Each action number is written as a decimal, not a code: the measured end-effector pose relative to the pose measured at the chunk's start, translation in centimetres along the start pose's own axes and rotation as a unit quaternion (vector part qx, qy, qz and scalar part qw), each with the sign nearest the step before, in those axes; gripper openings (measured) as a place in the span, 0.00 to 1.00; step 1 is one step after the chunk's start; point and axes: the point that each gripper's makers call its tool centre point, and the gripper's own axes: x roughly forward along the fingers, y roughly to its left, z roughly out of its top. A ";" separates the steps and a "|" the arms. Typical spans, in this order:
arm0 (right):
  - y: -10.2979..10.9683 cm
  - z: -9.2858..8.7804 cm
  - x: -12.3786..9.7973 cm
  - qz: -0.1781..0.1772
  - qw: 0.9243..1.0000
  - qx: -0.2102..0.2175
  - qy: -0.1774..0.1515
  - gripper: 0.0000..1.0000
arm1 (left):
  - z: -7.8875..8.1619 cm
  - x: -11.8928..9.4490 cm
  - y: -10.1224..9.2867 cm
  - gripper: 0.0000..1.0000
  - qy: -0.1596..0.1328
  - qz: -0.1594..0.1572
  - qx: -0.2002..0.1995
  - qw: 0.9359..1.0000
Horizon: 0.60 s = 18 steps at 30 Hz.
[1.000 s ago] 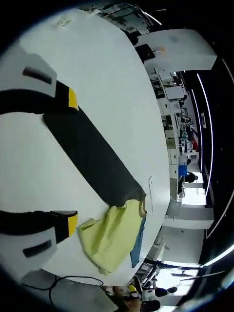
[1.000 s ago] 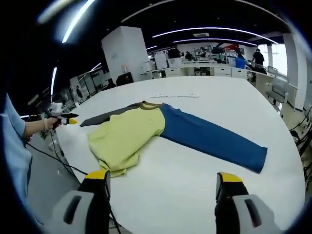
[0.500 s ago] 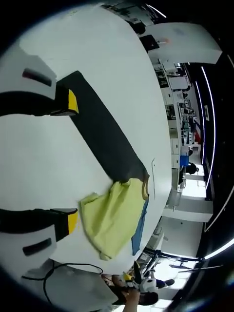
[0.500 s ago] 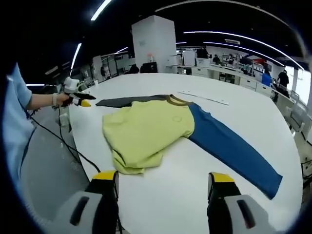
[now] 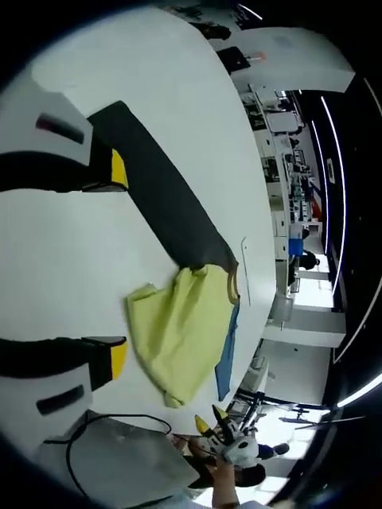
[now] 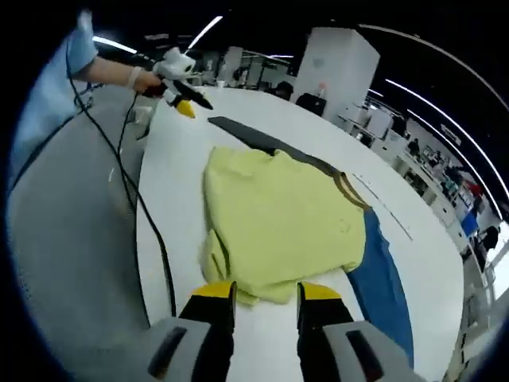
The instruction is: Fold the garment on the visible template until the final outline fits inside the template.
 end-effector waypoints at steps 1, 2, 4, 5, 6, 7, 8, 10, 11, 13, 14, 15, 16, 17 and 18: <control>0.4 0.2 0.3 0.009 1.000 0.008 -0.003 0.25 | 0.0 0.0 0.0 0.71 -0.001 0.000 -0.003 1.000; 0.5 0.3 0.5 0.011 1.000 0.010 -0.005 0.26 | 0.0 -0.1 -0.1 0.71 -0.005 0.000 -0.007 1.000; 0.2 0.0 0.9 0.011 0.999 -0.041 0.012 0.23 | -0.1 -0.2 0.1 0.71 -0.010 0.000 -0.014 1.000; 0.0 -0.4 1.0 0.007 0.997 -0.068 0.028 0.23 | -0.1 -0.3 0.1 0.71 -0.011 0.000 -0.015 1.000; 0.2 -0.7 1.3 0.016 0.995 -0.090 0.037 0.23 | -0.1 -0.3 0.1 0.71 -0.012 0.000 -0.016 1.000; 0.7 -0.8 1.5 0.028 0.995 -0.084 0.037 0.25 | -0.1 -0.3 0.1 0.71 -0.014 -0.001 -0.017 1.000; 0.8 -0.7 1.8 0.033 0.996 -0.072 0.034 0.26 | -0.1 -0.3 -0.1 0.71 -0.015 -0.003 -0.019 1.000; 0.6 -0.8 2.0 0.031 0.993 -0.105 0.039 0.25 | -0.3 -0.3 -0.3 0.71 -0.015 -0.004 -0.023 1.000; 0.5 -1.1 2.1 0.031 0.992 -0.116 0.049 0.24 | -0.4 -0.4 -0.3 0.71 -0.015 -0.005 -0.023 1.000; 0.7 -1.4 2.6 0.035 0.991 -0.121 0.053 0.24 | -0.5 -0.5 -0.6 0.71 -0.016 -0.008 -0.022 1.000; 0.9 -1.5 2.6 0.042 0.991 -0.118 0.054 0.24 | -0.6 -0.6 -0.9 0.71 -0.013 -0.011 -0.020 1.000; 1.0 -1.5 2.7 0.045 0.991 -0.117 0.054 0.24 | -1.1 -0.7 -1.1 0.71 0.003 -0.014 0.004 1.000; 1.0 -1.6 2.7 0.043 0.990 -0.121 0.054 0.23 | -1.3 -0.7 -1.2 0.72 0.009 -0.014 0.015 1.000; 0.8 -1.6 2.8 0.039 0.989 -0.133 0.056 0.22 | -1.7 -0.9 -1.6 0.72 0.022 -0.018 0.034 0.999; 0.8 -1.5 2.8 0.039 0.989 -0.131 0.057 0.20 | -1.8 -0.9 -2.0 0.72 0.024 -0.024 0.038 0.999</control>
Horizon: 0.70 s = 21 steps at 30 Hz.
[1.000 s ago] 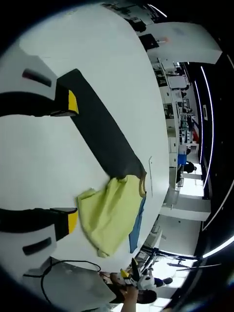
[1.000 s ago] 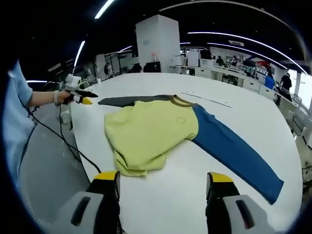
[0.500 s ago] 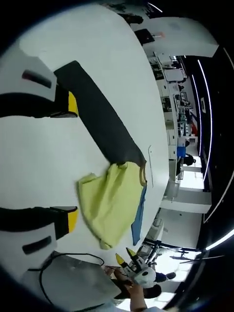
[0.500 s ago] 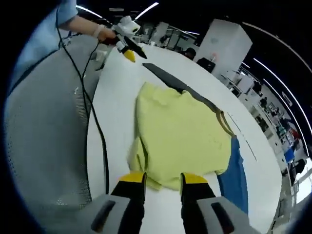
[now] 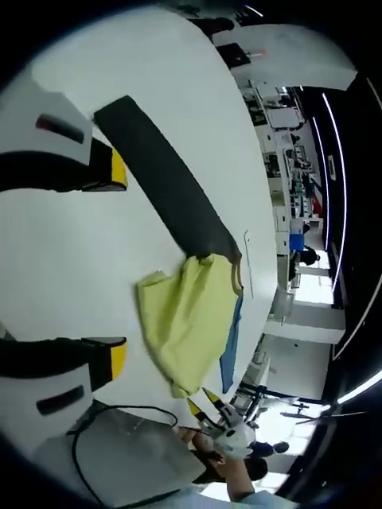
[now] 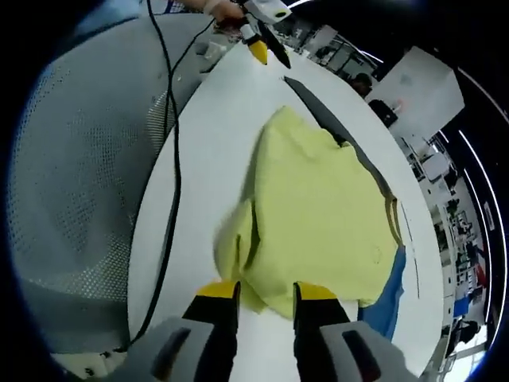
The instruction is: Fold the garment on the visible template until the final outline fits inside the template.
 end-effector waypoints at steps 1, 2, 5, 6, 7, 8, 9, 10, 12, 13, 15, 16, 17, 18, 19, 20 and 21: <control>0.0 0.0 0.1 0.002 1.000 0.002 -0.001 0.18 | 0.1 -0.1 -0.5 0.72 -0.003 -0.007 -0.001 1.000; 0.0 0.0 0.1 0.002 1.000 0.004 -0.001 0.18 | 0.2 -0.2 -0.8 0.72 -0.004 -0.013 0.001 1.000; -0.2 0.0 0.3 0.001 1.000 0.001 0.000 0.18 | 0.5 -0.3 -1.9 0.71 -0.003 -0.027 0.010 1.000; -0.2 0.0 0.4 0.003 1.000 0.001 0.000 0.17 | 0.5 -0.3 -2.0 0.71 -0.003 -0.029 0.012 1.000; -0.2 0.1 0.5 0.005 1.000 -0.002 -0.002 0.16 | 0.6 -0.3 -2.2 0.71 -0.003 -0.032 0.011 0.999; -0.1 0.1 0.6 0.008 1.000 -0.006 -0.002 0.14 | 0.6 -0.2 -2.4 0.71 -0.004 -0.036 0.011 0.999; -0.1 0.1 0.6 0.008 1.000 -0.008 -0.001 0.09 | 0.5 -0.1 -2.6 0.71 -0.005 -0.039 0.011 0.999; 0.0 0.1 0.7 0.010 1.000 -0.011 0.001 0.04 | 0.5 -0.1 -2.8 0.71 -0.004 -0.040 0.011 0.999; -0.1 0.1 0.7 0.009 1.000 -0.013 0.003 0.00 | 0.3 0.1 -3.1 0.71 -0.003 -0.044 0.011 0.999; -0.1 0.2 0.6 0.011 1.000 -0.005 0.001 0.00 | 0.1 0.2 -3.2 0.71 -0.001 -0.047 0.009 0.999; -0.8 0.5 0.2 0.007 1.000 0.006 -0.004 0.00 | -0.3 0.3 -3.4 0.71 0.001 -0.051 0.005 0.999; -1.4 0.8 -0.2 0.003 1.000 0.011 -0.006 0.00 | -0.4 0.3 -3.5 0.71 0.002 -0.052 0.002 0.999; -2.0 1.0 -0.5 -0.002 1.000 0.016 -0.010 0.00 | -0.4 0.3 -3.5 0.70 0.001 -0.053 -0.001 0.999; -2.6 1.3 -0.8 -0.006 1.000 0.020 -0.015 0.00 | -0.4 0.3 -3.6 0.70 -0.001 -0.053 -0.004 0.999; -3.1 1.7 -1.0 -0.008 0.999 0.026 -0.019 0.00 | -0.4 0.4 -3.6 0.70 -0.002 -0.054 -0.006 0.999; -4.1 2.1 -1.2 -0.012 0.999 0.033 -0.025 0.00 | -0.5 0.4 -3.6 0.70 -0.001 -0.054 -0.007 0.999; -4.7 2.3 -1.3 -0.013 0.999 0.037 -0.027 0.00 | -0.5 0.5 -3.6 0.70 -0.001 -0.054 -0.008 0.998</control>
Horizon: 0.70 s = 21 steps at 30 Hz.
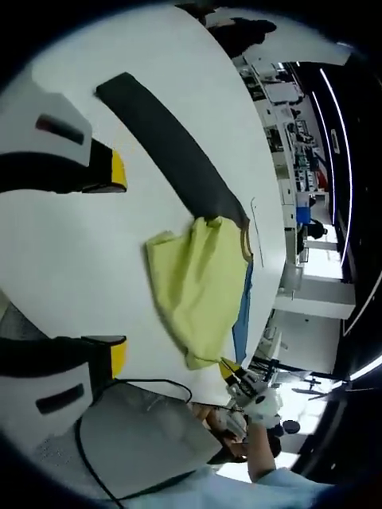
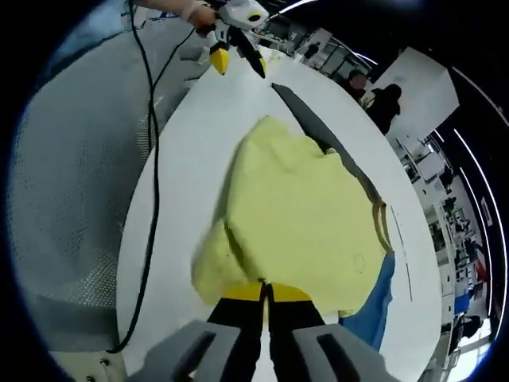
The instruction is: Fold the garment on the visible template until the final outline fits inside the template.
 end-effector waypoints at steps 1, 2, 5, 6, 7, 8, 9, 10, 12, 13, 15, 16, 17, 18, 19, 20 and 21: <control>-0.6 0.3 0.0 -0.001 1.000 0.002 -0.001 0.00 | 0.0 0.1 -0.1 0.70 -0.001 -0.001 -0.001 1.000; -1.6 0.9 0.2 -0.003 1.000 0.004 -0.005 0.00 | 0.0 0.1 -0.1 0.70 -0.003 -0.002 -0.003 1.000; -2.9 2.1 1.1 0.014 1.000 0.020 -0.015 0.00 | 0.2 0.3 -0.4 0.69 -0.008 -0.004 -0.009 1.000; -3.0 2.2 1.7 0.031 0.999 0.033 -0.013 0.00 | 0.2 0.3 -0.4 0.69 -0.010 -0.004 -0.011 1.000; -3.4 2.4 2.2 0.031 0.999 0.034 -0.011 0.00 | 0.1 0.3 -0.4 0.69 -0.010 -0.003 -0.012 1.000; -3.9 2.5 3.0 0.032 0.999 0.030 -0.009 0.00 | 0.1 0.3 -0.4 0.69 -0.010 -0.003 -0.014 1.000; -4.0 2.6 3.4 0.035 0.999 0.029 -0.004 0.00 | 0.0 0.3 -0.5 0.69 -0.011 -0.002 -0.014 1.000; -4.2 2.8 3.9 0.037 0.999 0.028 -0.004 0.00 | -0.1 0.3 -0.5 0.69 -0.011 -0.002 -0.016 1.000; -4.3 3.1 5.1 0.052 0.998 0.040 0.000 0.00 | -0.2 0.1 -0.5 0.69 -0.016 0.001 -0.023 1.000; -4.3 3.2 5.5 0.056 0.998 0.043 -0.002 0.00 | -0.3 0.0 -0.5 0.69 -0.017 0.002 -0.026 1.000; -4.3 3.1 6.7 0.069 0.995 0.065 0.006 0.00 | -0.5 -0.1 -0.6 0.69 -0.018 0.002 -0.029 0.999; -4.1 3.1 7.2 0.078 0.994 0.082 0.009 0.00 | -0.6 -0.1 -0.6 0.69 -0.018 0.004 -0.031 0.999; -4.0 3.2 7.6 0.082 0.992 0.091 0.008 0.00 | -0.7 -0.2 -0.6 0.69 -0.019 0.005 -0.033 0.999; -4.1 3.1 8.0 0.083 0.992 0.096 0.008 0.00 | -0.7 -0.2 -0.5 0.69 -0.020 0.006 -0.036 0.999; -4.0 3.0 8.2 0.084 0.991 0.102 0.011 0.00 | -0.8 -0.2 -0.5 0.69 -0.021 0.006 -0.037 0.999; -4.0 2.9 8.4 0.085 0.991 0.106 0.013 0.00 | -0.8 -0.3 -0.5 0.69 -0.022 0.008 -0.039 0.999; -3.9 3.0 8.6 0.086 0.991 0.107 0.012 0.00 | -0.8 -0.3 -0.5 0.69 -0.023 0.008 -0.042 0.999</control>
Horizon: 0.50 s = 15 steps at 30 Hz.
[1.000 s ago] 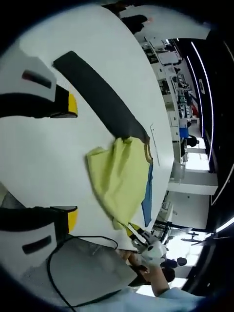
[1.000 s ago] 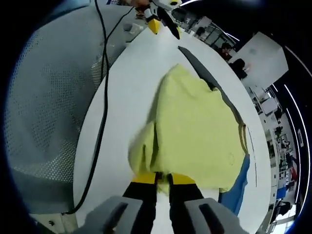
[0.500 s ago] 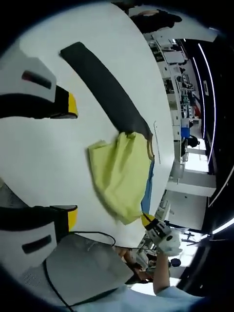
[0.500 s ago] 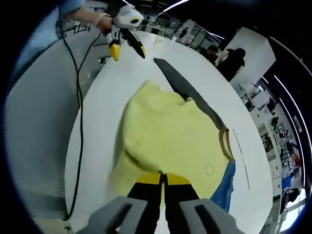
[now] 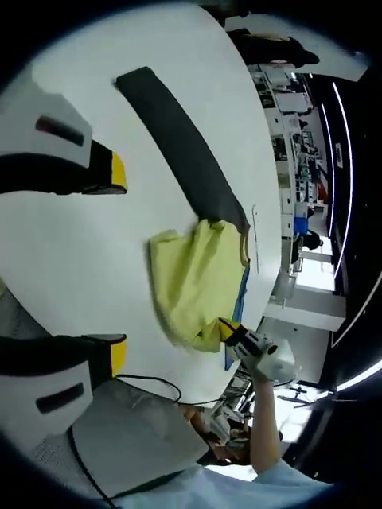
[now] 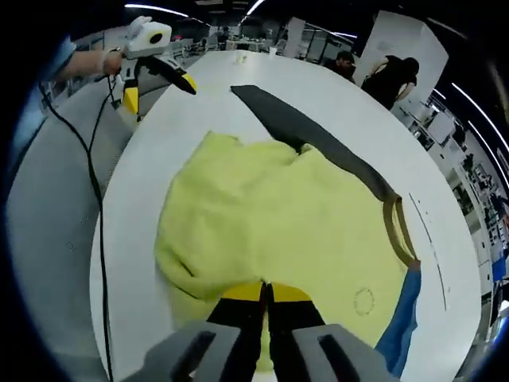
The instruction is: Fold the garment on the visible template until the final outline fits inside the template.
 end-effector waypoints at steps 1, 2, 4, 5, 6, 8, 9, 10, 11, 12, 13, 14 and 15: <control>0.1 0.0 0.1 0.002 1.000 0.008 0.001 0.00 | 0.0 0.0 0.0 0.68 -0.002 0.000 -0.003 1.000; 0.2 -0.1 0.2 0.003 1.000 0.012 0.002 0.00 | 0.0 0.0 -0.1 0.68 -0.002 -0.001 -0.005 1.000; 0.2 -0.3 0.3 0.003 1.000 0.016 0.002 0.00 | -0.2 0.1 -0.1 0.68 -0.001 -0.001 -0.005 1.000; 0.3 -0.4 0.3 0.004 1.000 0.020 0.002 0.00 | -0.2 0.2 -0.1 0.68 0.001 -0.002 -0.004 1.000; 0.3 -0.4 0.2 0.004 1.000 0.024 0.000 0.00 | -0.3 0.3 -0.2 0.68 0.002 -0.003 -0.004 1.000; 0.1 -0.4 -0.1 0.000 0.999 0.035 -0.008 0.00 | -0.2 0.5 -0.3 0.68 0.002 -0.006 -0.004 1.000; -0.1 -0.4 -0.3 -0.003 0.999 0.047 -0.014 0.06 | -0.1 0.6 -0.3 0.69 0.002 -0.006 -0.003 1.000; -0.2 -0.3 -0.6 -0.008 0.998 0.055 -0.020 0.11 | -0.1 0.8 -0.4 0.68 0.003 -0.008 -0.003 1.000; -0.4 -0.3 -0.8 -0.011 0.998 0.060 -0.025 0.16 | 0.0 0.9 -0.5 0.68 0.002 -0.010 -0.002 1.000; -0.6 -0.4 -1.0 -0.013 0.997 0.065 -0.029 0.22 | 0.0 1.0 -0.5 0.68 0.003 -0.011 -0.001 1.000; -0.7 -0.3 -1.4 -0.016 0.996 0.074 -0.039 0.25 | 0.0 1.0 -0.6 0.68 0.003 -0.012 -0.001 1.000; -0.8 -0.3 -1.7 -0.021 0.995 0.083 -0.045 0.27 | 0.1 1.1 -0.6 0.68 0.003 -0.013 0.000 1.000; -1.0 -0.5 -2.1 -0.026 0.994 0.095 -0.049 0.29 | 0.1 1.2 -0.6 0.68 0.003 -0.013 0.001 1.000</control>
